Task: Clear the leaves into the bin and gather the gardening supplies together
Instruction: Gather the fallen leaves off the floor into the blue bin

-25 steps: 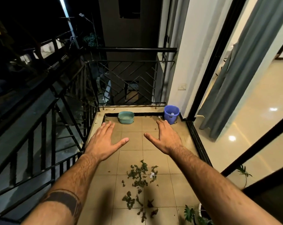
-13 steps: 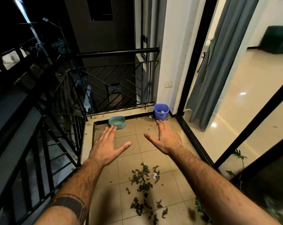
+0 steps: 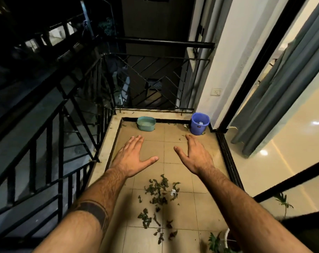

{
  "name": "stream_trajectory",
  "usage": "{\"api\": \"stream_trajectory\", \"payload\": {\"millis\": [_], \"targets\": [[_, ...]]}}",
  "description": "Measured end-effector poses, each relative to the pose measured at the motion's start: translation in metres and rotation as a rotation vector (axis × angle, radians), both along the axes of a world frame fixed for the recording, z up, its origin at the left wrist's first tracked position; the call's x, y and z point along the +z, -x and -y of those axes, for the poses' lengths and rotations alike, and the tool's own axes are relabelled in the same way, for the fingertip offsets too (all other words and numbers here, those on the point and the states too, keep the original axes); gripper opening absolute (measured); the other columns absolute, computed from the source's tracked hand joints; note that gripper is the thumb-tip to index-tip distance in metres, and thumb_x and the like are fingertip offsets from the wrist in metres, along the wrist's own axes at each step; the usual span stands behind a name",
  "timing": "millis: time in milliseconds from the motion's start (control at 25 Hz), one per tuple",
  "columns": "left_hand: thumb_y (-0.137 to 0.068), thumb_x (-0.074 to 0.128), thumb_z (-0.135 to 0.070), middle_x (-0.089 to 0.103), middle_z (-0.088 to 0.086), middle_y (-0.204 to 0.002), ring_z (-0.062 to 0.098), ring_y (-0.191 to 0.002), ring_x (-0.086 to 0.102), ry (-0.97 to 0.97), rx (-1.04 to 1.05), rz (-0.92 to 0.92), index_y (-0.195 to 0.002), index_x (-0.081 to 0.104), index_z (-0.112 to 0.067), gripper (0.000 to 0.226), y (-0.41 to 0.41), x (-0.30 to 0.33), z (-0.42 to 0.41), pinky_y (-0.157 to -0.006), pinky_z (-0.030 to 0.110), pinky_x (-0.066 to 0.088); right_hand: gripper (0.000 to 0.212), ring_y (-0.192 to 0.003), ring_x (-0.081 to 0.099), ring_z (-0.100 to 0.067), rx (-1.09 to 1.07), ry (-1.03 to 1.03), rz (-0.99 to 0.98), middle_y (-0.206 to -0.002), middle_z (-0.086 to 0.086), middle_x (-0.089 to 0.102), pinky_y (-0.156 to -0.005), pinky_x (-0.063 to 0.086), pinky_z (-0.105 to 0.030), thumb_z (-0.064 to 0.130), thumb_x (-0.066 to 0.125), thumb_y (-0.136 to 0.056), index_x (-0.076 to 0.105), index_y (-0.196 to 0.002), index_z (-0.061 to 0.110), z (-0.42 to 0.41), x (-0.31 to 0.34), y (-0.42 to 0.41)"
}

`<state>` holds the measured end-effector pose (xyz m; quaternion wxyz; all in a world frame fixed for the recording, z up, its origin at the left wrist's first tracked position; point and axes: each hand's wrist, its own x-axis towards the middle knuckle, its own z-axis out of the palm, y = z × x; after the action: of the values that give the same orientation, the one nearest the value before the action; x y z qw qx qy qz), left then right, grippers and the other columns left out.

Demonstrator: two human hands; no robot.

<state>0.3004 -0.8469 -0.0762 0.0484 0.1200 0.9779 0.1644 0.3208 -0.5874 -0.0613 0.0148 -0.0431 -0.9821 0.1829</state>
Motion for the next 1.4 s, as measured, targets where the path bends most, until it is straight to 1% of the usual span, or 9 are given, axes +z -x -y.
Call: {"api": "stream_trajectory", "payload": {"millis": [120, 280, 520, 720, 840, 1040, 1160, 1320, 1400], "targets": [[-0.075, 0.025, -0.096, 0.006, -0.004, -0.17, 0.013, -0.155, 0.003, -0.006, 0.047, 0.01, -0.162, 0.008, -0.023, 0.115, -0.005, -0.012, -0.016, -0.126, 0.042, 0.012, 0.074, -0.151, 0.027, -0.021, 0.055, -0.007, 0.012, -0.164, -0.005, 0.03, -0.119, 0.029, -0.04, 0.062, 0.034, -0.101, 0.027, -0.158, 0.016, -0.019, -0.015, 0.009], [-0.085, 0.029, -0.078, 0.01, -0.001, -0.169, 0.015, -0.155, 0.006, 0.014, 0.045, 0.006, -0.162, 0.01, -0.021, 0.098, -0.006, -0.049, -0.021, -0.122, 0.035, 0.007, 0.062, -0.151, 0.028, -0.022, 0.099, 0.016, 0.017, -0.163, -0.007, 0.032, -0.119, 0.029, -0.039, 0.046, 0.036, -0.105, 0.029, -0.158, 0.014, -0.031, -0.051, 0.018], [-0.092, 0.043, -0.063, 0.006, -0.001, -0.17, 0.015, -0.155, 0.006, 0.027, 0.029, 0.114, -0.162, 0.006, -0.022, 0.089, 0.003, -0.175, -0.018, -0.124, 0.035, 0.01, 0.053, -0.142, 0.041, -0.026, 0.063, 0.071, 0.06, -0.157, -0.01, 0.039, -0.114, 0.036, -0.037, 0.029, 0.039, -0.106, 0.032, -0.156, 0.01, -0.026, -0.171, 0.019], [-0.091, 0.05, -0.06, 0.006, -0.003, -0.17, 0.015, -0.154, 0.01, 0.044, -0.007, 0.194, -0.162, 0.004, -0.023, 0.093, 0.018, -0.344, -0.016, -0.121, 0.03, 0.01, 0.054, -0.134, 0.051, -0.032, 0.04, 0.046, 0.223, -0.158, -0.01, 0.038, -0.107, 0.046, -0.042, 0.027, 0.038, -0.107, 0.026, -0.158, 0.014, -0.023, -0.332, 0.025], [-0.091, 0.051, -0.059, 0.0, -0.006, -0.17, 0.014, -0.155, 0.007, 0.034, -0.048, 0.253, -0.162, -0.002, -0.026, 0.095, 0.023, -0.452, -0.014, -0.124, 0.032, 0.01, 0.056, -0.133, 0.051, -0.033, 0.036, 0.001, 0.322, -0.157, -0.011, 0.039, -0.104, 0.048, -0.044, 0.034, 0.039, -0.108, 0.025, -0.158, 0.015, -0.024, -0.44, 0.026], [-0.09, 0.047, -0.067, -0.009, -0.013, -0.167, 0.011, -0.154, 0.004, 0.044, -0.21, 0.364, -0.157, -0.015, -0.041, 0.095, 0.042, -0.65, -0.007, -0.12, 0.033, 0.009, 0.053, -0.124, 0.057, -0.029, 0.147, -0.168, 0.449, -0.147, -0.01, 0.05, -0.094, 0.053, -0.044, 0.036, 0.045, -0.105, 0.031, -0.153, 0.018, -0.017, -0.647, 0.027], [-0.086, 0.047, -0.068, -0.002, -0.007, -0.169, 0.017, -0.153, 0.014, 0.167, -0.383, 0.37, -0.156, -0.013, -0.043, 0.095, 0.054, -0.745, -0.009, -0.121, 0.037, 0.016, 0.045, -0.115, 0.061, -0.024, 0.312, -0.314, 0.531, -0.137, -0.004, 0.056, -0.09, 0.055, -0.042, 0.046, 0.045, -0.103, 0.043, -0.142, 0.023, -0.019, -0.749, 0.028], [-0.09, 0.05, -0.065, 0.007, -0.003, -0.169, 0.022, -0.151, 0.018, 0.347, -0.61, 0.416, -0.159, 0.003, -0.04, 0.086, 0.045, -0.85, -0.008, -0.122, 0.042, 0.019, 0.036, -0.086, 0.055, -0.013, 0.638, -0.366, 0.607, -0.102, 0.007, 0.057, -0.068, 0.045, -0.028, 0.059, 0.04, -0.101, 0.053, -0.121, 0.032, -0.022, -0.852, -0.01], [-0.091, 0.049, -0.066, 0.008, -0.002, -0.169, 0.025, -0.152, 0.016, 0.399, -0.681, 0.434, -0.159, 0.009, -0.04, 0.083, 0.03, -0.881, -0.004, -0.122, 0.044, 0.017, 0.036, -0.088, 0.056, -0.013, 0.774, -0.34, 0.627, -0.106, 0.004, 0.06, -0.071, 0.048, -0.029, 0.056, 0.044, -0.101, 0.052, -0.123, 0.029, -0.024, -0.88, -0.042]]}}
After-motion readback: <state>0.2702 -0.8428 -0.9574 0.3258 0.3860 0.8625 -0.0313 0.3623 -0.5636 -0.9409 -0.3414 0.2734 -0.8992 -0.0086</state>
